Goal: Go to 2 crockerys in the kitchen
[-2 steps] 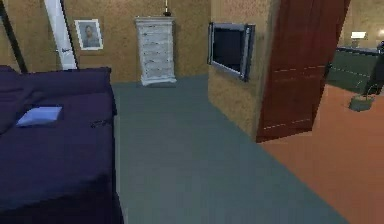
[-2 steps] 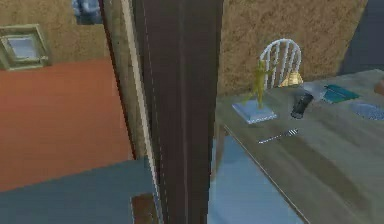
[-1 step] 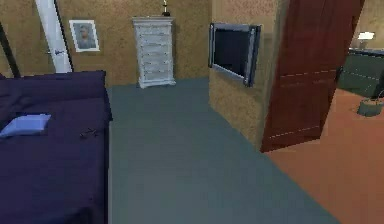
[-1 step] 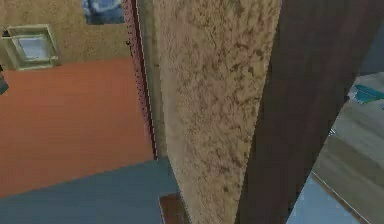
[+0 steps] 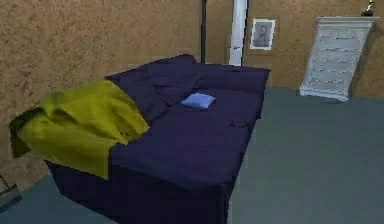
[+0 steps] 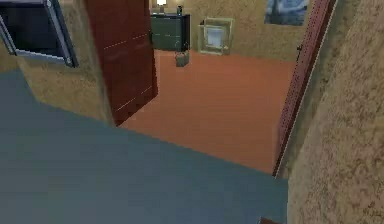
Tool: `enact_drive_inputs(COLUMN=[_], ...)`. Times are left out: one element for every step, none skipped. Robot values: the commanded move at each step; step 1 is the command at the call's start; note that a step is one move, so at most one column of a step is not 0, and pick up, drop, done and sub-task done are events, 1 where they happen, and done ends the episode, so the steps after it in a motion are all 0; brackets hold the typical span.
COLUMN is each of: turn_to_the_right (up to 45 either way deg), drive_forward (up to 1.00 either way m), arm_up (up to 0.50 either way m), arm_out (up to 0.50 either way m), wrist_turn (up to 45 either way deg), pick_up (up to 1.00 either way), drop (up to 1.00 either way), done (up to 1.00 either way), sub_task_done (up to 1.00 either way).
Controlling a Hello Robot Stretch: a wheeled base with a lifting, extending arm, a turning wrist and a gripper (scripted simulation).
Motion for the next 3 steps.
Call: enact_drive_inputs(turn_to_the_right=[-45.0, -12.0, 0.0], drive_forward=[0.00, 0.00, 0.25], arm_up=[0.00, 0.00, 0.00], arm_out=[0.00, 0.00, 0.00], wrist_turn=[0.0, 0.0, 0.0], pick_up=[0.00, 0.00, 0.00], drop=[0.00, 0.00, 0.00], done=[0.00, 0.00, 0.00], sub_task_done=[0.00, 0.00, 0.00])
